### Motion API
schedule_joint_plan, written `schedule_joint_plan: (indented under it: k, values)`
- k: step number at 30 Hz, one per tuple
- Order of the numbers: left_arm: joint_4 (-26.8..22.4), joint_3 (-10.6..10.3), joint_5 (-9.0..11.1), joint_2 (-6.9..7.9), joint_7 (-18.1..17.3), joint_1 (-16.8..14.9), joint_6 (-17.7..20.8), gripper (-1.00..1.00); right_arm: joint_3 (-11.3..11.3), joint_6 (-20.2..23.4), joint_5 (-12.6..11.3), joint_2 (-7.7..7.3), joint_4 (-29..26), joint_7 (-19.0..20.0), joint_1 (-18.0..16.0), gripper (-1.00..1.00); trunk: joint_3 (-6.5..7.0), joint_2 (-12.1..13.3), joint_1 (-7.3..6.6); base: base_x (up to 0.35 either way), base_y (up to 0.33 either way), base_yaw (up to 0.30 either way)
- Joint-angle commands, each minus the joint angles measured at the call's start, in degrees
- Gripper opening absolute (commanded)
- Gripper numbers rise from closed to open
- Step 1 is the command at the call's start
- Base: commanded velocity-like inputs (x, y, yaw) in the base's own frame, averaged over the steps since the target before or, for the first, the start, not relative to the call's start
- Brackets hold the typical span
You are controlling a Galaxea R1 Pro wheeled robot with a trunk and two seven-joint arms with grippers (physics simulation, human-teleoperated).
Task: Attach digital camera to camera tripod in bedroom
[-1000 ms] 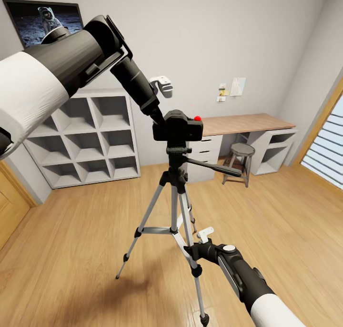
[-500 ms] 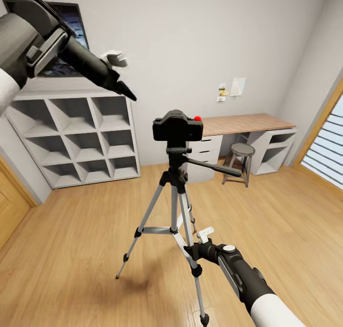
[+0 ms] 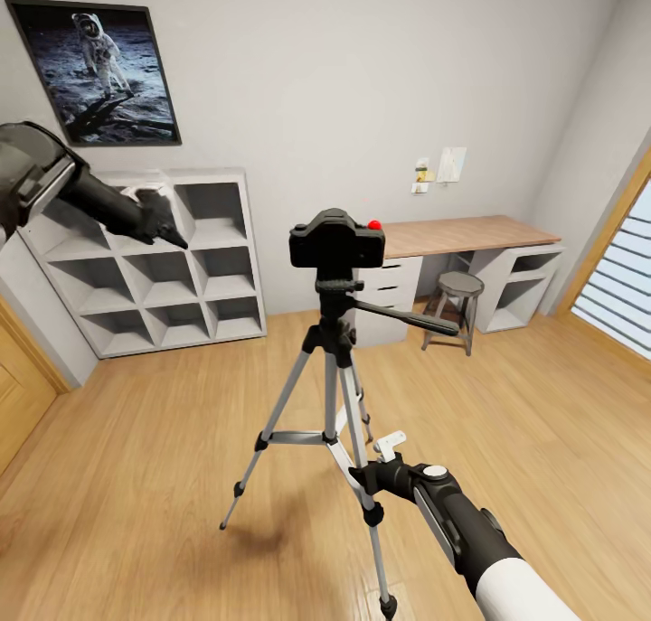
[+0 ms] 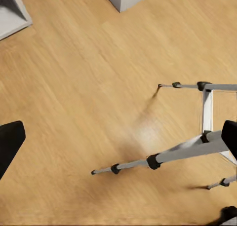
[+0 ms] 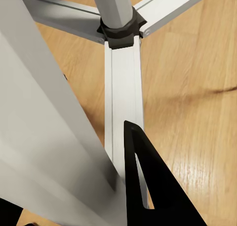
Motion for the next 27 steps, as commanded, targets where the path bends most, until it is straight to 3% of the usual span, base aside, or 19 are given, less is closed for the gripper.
schedule_joint_plan:
  k: [1, 5, 10, 12, 14, 15, 17, 18, 20, 21, 23, 24, 26, 27]
  values:
    - [0.37, -0.38, 0.75, 0.08, 1.14, 0.98, 0.41, 1.00, -0.06, 0.03, 1.65, 0.02, 0.03, -0.12, -0.02, -1.00, -0.08, -0.07, 0.01, 0.000, 0.000, 0.000]
    - [1.60, -0.29, 0.72, -0.05, 6.99, 6.53, -0.62, 1.00, -0.08, 0.03, 1.69, 0.02, 0.03, -0.12, -0.02, -1.00, -0.08, -0.07, 0.01, 0.000, 0.000, 0.000]
    - [2.94, 0.37, 1.70, -1.18, 20.08, 14.80, -3.27, 1.00, -0.06, 0.03, 1.62, 0.02, 0.03, -0.11, -0.02, -1.00, -0.08, -0.07, 0.01, 0.000, 0.000, 0.000]
    - [3.33, 0.72, 3.94, -1.87, 25.96, 18.09, -5.26, 1.00, -0.05, 0.03, 1.58, 0.02, 0.03, -0.12, -0.02, -1.00, -0.08, -0.07, 0.01, 0.000, 0.000, 0.000]
    - [3.66, 0.91, 6.31, -2.27, 29.69, 20.12, -7.11, 1.00, -0.05, 0.03, 1.56, 0.02, 0.03, -0.12, -0.02, -1.00, -0.08, -0.07, 0.01, 0.000, 0.000, 0.000]
    - [4.24, 1.02, 9.32, -2.64, 33.41, 22.04, -9.48, 1.00, -0.07, 0.03, 1.58, 0.02, 0.03, -0.12, -0.02, -1.00, -0.08, -0.07, 0.01, 0.000, 0.000, 0.000]
    - [5.15, 1.09, 12.88, -2.93, 37.23, 23.82, -12.43, 1.00, -0.06, 0.03, 1.60, 0.02, 0.03, -0.10, -0.02, -1.00, -0.08, -0.07, 0.01, 0.000, 0.000, 0.000]
    - [6.38, 1.13, 16.97, -3.19, 40.90, 25.46, -16.00, 1.00, -0.09, 0.03, 1.61, 0.02, 0.03, -0.08, -0.02, -1.00, -0.08, -0.07, 0.01, 0.000, 0.000, 0.000]
    - [7.95, 1.16, 21.53, -3.46, 43.99, 27.01, -20.26, 1.00, -0.09, 0.03, 1.61, 0.02, 0.03, -0.08, -0.02, -1.00, -0.08, -0.07, 0.01, 0.000, 0.000, 0.000]
    - [9.73, 1.18, 26.46, -3.83, 46.38, 28.50, -25.03, 1.00, -0.08, 0.03, 1.60, 0.02, 0.03, -0.10, -0.02, -1.00, -0.08, -0.07, 0.01, 0.000, 0.000, 0.000]
    - [11.71, 1.19, 31.52, -4.29, 47.95, 30.14, -30.16, 1.00, -0.10, 0.03, 1.61, 0.02, 0.03, -0.09, -0.02, -1.00, -0.08, -0.07, 0.01, 0.000, 0.000, 0.000]
    - [13.63, 1.20, 36.41, -4.80, 48.96, 31.95, -35.34, 1.00, -0.11, 0.03, 1.61, 0.01, 0.03, -0.09, -0.02, -1.00, -0.08, -0.07, 0.01, 0.000, 0.000, 0.000]
    - [15.30, 1.20, 40.86, -5.34, 49.57, 33.94, -40.41, 1.00, -0.11, 0.03, 1.62, 0.01, 0.03, -0.10, -0.02, -1.00, -0.08, -0.07, 0.01, 0.000, 0.000, 0.000]
    - [16.50, 1.20, 44.54, -5.81, 49.96, 36.03, -45.24, 1.00, -0.10, 0.03, 1.60, 0.02, 0.03, -0.11, -0.02, -1.00, -0.08, -0.07, 0.01, 0.000, 0.000, 0.000]
